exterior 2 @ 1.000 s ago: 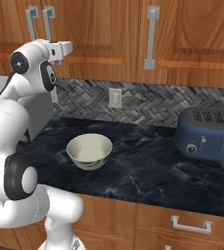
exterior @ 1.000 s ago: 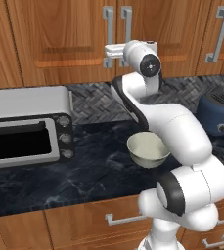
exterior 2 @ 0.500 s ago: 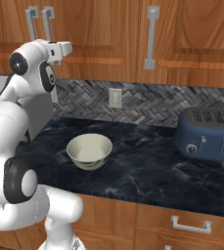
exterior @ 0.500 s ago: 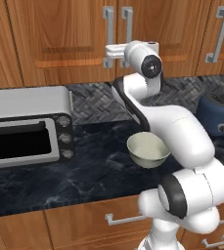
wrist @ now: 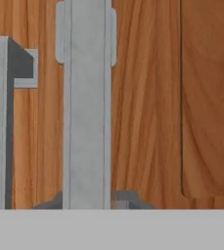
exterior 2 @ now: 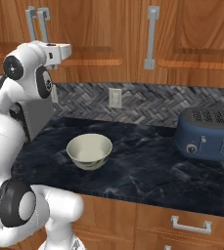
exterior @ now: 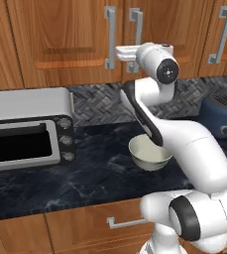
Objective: Open the cabinet. Pick the mango and kiwi from the cabinet and place them into the bowl. Then close the cabinet.
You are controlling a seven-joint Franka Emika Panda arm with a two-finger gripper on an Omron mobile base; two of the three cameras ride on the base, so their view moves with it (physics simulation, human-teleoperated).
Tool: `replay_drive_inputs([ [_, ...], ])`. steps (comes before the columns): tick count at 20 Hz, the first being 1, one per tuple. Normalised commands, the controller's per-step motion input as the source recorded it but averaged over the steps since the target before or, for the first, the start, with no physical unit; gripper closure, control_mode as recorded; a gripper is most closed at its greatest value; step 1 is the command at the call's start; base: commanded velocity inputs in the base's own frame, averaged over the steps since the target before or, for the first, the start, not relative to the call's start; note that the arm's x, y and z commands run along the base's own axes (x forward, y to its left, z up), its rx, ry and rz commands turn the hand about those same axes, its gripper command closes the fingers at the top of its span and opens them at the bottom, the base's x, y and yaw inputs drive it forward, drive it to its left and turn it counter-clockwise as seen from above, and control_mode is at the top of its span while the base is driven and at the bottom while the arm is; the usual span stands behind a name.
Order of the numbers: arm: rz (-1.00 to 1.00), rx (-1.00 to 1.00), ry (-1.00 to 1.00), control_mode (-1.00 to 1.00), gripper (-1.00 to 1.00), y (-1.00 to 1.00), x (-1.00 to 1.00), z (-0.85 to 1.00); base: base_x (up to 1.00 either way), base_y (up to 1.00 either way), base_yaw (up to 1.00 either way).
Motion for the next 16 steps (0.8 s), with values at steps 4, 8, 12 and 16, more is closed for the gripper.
replay_drive_inputs([
  [4,0.04,0.05,0.08,-1.0,1.0,-0.71,-0.57,0.09,0.0,0.0,0.0],
  [8,0.08,0.05,0.08,-1.0,1.0,-0.87,-0.4,0.0,0.0,0.0,0.0],
  [12,0.13,0.07,0.1,-1.0,1.0,-1.0,-0.2,0.0,0.0,0.0,0.0],
  [16,0.18,0.09,0.11,-1.0,1.0,-1.0,-0.04,0.0,0.0,0.0,0.0],
])
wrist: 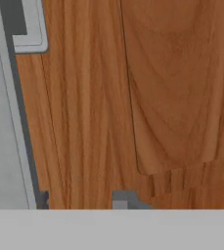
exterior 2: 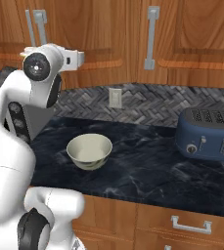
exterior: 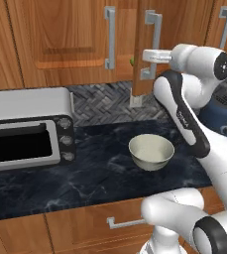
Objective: Open the cabinet. Pick the mango and kiwi from the cabinet and place them into the bowl. Then close the cabinet.
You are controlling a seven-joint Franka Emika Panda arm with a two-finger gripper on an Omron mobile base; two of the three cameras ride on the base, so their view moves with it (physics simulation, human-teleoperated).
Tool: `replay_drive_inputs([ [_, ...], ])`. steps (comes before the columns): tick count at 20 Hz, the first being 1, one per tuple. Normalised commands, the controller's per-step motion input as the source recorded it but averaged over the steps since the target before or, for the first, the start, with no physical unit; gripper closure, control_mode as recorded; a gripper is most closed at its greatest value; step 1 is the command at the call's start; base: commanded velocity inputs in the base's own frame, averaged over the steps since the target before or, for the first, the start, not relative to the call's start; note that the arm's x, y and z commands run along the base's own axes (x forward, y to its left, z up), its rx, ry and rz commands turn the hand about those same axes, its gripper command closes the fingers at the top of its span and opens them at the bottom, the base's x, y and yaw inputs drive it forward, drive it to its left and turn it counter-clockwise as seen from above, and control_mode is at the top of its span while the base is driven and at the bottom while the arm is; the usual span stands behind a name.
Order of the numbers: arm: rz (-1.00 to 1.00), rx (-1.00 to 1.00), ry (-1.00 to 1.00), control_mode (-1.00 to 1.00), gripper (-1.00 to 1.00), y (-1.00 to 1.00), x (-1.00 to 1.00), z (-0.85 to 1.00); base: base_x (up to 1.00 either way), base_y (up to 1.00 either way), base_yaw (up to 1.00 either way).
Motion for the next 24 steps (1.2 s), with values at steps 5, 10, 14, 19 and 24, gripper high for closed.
replay_drive_inputs([
  [5,0.23,0.1,0.04,-1.0,1.0,-1.0,-0.03,0.0,0.0,0.0,0.0],
  [10,0.09,0.05,0.0,-1.0,1.0,-0.52,-0.09,0.0,0.0,0.0,0.0],
  [14,0.01,0.01,0.0,-1.0,1.0,-0.08,0.0,0.01,0.0,0.0,0.0],
  [19,0.13,0.12,0.0,-1.0,1.0,-0.67,-0.15,0.19,0.0,0.0,0.0],
  [24,0.11,0.15,0.0,-1.0,1.0,-0.71,-0.19,0.24,0.0,0.0,0.0],
])
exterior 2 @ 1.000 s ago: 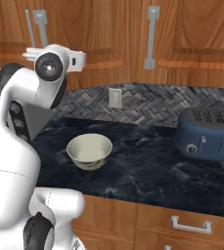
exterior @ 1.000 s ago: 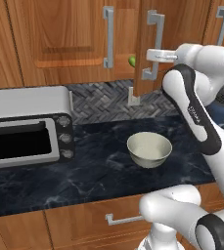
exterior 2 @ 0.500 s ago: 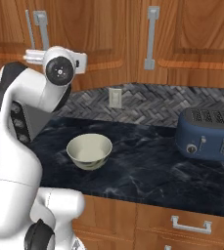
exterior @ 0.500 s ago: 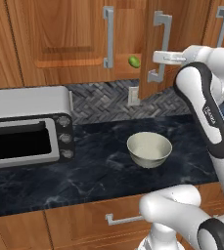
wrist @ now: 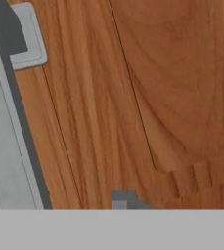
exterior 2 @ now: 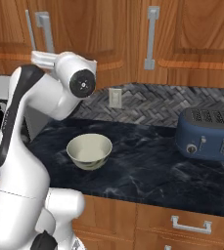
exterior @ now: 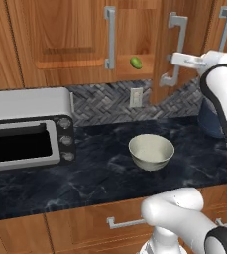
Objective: Open the cabinet. Pick the mango and kiwi from the cabinet and place them into the bowl. Then close the cabinet.
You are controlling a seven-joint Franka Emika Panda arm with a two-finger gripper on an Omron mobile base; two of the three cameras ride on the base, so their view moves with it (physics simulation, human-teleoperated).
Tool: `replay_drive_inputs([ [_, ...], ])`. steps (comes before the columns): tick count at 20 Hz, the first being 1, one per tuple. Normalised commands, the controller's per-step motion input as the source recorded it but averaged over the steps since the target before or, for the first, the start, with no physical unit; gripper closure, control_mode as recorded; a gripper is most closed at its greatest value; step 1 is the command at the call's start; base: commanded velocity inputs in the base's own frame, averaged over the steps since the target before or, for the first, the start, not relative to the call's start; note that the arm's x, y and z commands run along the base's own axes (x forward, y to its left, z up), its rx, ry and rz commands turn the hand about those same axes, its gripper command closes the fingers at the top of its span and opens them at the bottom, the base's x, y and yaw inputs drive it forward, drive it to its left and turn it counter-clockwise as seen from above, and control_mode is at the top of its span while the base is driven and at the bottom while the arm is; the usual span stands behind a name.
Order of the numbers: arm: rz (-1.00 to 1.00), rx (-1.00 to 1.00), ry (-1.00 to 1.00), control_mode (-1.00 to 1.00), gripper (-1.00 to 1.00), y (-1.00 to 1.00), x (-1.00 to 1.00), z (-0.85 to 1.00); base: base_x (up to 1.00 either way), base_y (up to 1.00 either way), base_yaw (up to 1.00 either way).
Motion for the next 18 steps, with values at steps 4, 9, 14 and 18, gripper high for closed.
replay_drive_inputs([
  [4,0.07,0.13,0.0,-1.0,1.0,-0.63,-0.07,0.2,0.0,0.0,0.0],
  [9,0.07,0.16,0.0,-1.0,1.0,-0.65,-0.05,0.41,0.0,0.0,0.0],
  [14,0.09,0.18,0.0,-1.0,1.0,-0.69,-0.03,0.57,0.0,0.0,0.0],
  [18,0.09,0.19,0.0,-1.0,1.0,-0.74,-0.12,0.64,0.0,0.0,0.0],
])
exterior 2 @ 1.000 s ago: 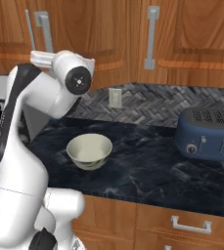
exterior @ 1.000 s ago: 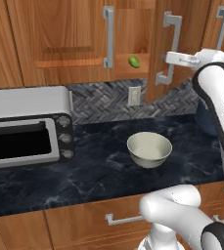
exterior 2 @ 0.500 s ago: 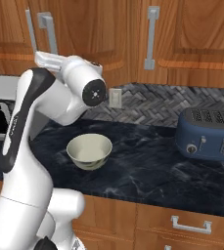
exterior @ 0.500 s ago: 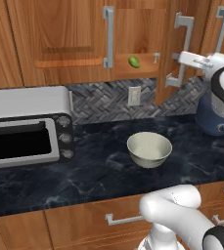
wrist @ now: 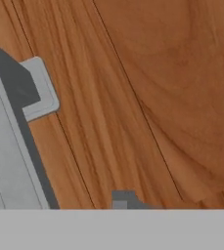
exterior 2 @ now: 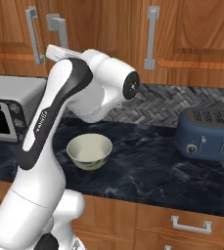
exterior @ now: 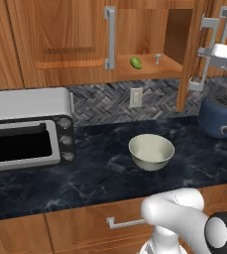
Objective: Open the cabinet. Pick the mango and kiwi from the cabinet and place them into the bowl. Then close the cabinet.
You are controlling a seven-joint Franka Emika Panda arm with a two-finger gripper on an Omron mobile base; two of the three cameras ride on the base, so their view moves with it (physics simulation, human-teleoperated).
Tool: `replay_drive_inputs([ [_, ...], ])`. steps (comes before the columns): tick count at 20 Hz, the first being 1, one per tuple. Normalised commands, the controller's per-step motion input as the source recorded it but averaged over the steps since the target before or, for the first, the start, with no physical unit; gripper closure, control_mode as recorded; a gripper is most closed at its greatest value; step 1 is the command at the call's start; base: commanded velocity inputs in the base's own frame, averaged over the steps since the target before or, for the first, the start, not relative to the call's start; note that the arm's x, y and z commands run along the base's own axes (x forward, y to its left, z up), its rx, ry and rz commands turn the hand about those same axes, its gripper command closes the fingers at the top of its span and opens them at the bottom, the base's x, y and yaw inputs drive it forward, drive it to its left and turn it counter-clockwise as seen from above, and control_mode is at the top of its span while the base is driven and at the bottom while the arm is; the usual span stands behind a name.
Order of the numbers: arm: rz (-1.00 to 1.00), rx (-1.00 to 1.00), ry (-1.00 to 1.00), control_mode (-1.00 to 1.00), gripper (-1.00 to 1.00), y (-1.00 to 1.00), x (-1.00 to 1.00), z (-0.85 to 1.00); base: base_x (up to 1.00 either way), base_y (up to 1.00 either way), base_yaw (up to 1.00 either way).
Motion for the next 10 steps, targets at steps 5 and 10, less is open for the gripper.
replay_drive_inputs([
  [5,0.08,0.04,0.0,-1.0,1.0,-0.52,-0.13,0.13,0.0,0.0,0.0],
  [10,0.0,-0.19,0.0,-1.0,-1.0,0.12,-0.02,-0.44,0.0,0.0,0.0],
])
